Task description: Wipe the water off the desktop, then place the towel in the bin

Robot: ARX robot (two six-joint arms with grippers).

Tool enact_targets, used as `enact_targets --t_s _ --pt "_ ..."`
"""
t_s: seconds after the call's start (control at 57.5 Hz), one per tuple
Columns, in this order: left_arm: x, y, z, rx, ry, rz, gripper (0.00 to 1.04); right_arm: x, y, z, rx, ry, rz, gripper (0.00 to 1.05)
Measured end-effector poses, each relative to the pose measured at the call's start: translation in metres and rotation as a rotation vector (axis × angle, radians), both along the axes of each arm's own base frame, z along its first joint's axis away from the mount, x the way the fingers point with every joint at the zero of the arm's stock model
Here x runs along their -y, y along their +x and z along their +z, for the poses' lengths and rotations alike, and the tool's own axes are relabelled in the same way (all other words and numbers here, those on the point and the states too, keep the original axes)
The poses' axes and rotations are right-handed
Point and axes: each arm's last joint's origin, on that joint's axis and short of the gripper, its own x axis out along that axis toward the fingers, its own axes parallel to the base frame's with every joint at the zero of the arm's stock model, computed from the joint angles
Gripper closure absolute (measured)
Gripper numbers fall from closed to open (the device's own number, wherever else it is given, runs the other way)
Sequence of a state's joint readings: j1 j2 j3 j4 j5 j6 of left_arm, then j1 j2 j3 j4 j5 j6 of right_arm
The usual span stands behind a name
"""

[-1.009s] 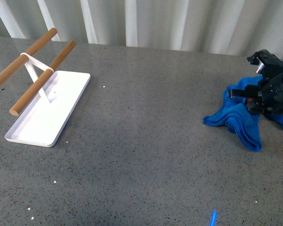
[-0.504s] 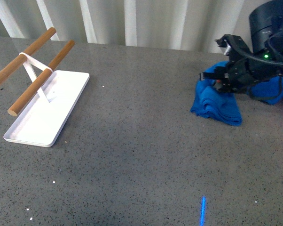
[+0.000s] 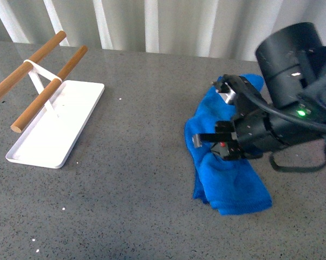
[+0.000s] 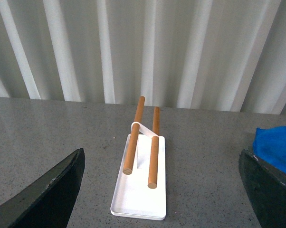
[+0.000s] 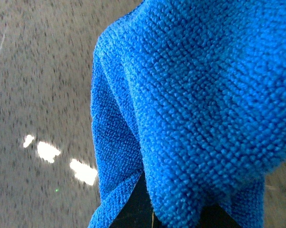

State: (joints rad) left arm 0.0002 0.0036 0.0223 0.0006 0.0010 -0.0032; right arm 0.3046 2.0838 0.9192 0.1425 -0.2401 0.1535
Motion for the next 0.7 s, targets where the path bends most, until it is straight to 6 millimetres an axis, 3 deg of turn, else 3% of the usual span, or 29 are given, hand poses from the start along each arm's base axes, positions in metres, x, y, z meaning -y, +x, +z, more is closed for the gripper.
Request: enact_targets --t_s 0.139,0.243,0.435,0.696 --pt "0.0 0.0 0.0 0.0 0.0 0.0 0.07 0.024 -0.031 0.014 -0.004 0.008 -0.028 1.01" --pt "0.0 0.0 0.0 0.0 0.0 0.0 0.07 0.044 -0.041 0.025 0.013 0.01 -0.058 1.01" --pt "0.0 0.0 0.0 0.0 0.0 0.0 0.07 0.085 -0.041 0.038 0.049 -0.011 -0.135 1.01" --pt "0.0 0.0 0.0 0.0 0.0 0.0 0.07 0.133 -0.038 0.028 0.035 -0.067 -0.225 1.01"
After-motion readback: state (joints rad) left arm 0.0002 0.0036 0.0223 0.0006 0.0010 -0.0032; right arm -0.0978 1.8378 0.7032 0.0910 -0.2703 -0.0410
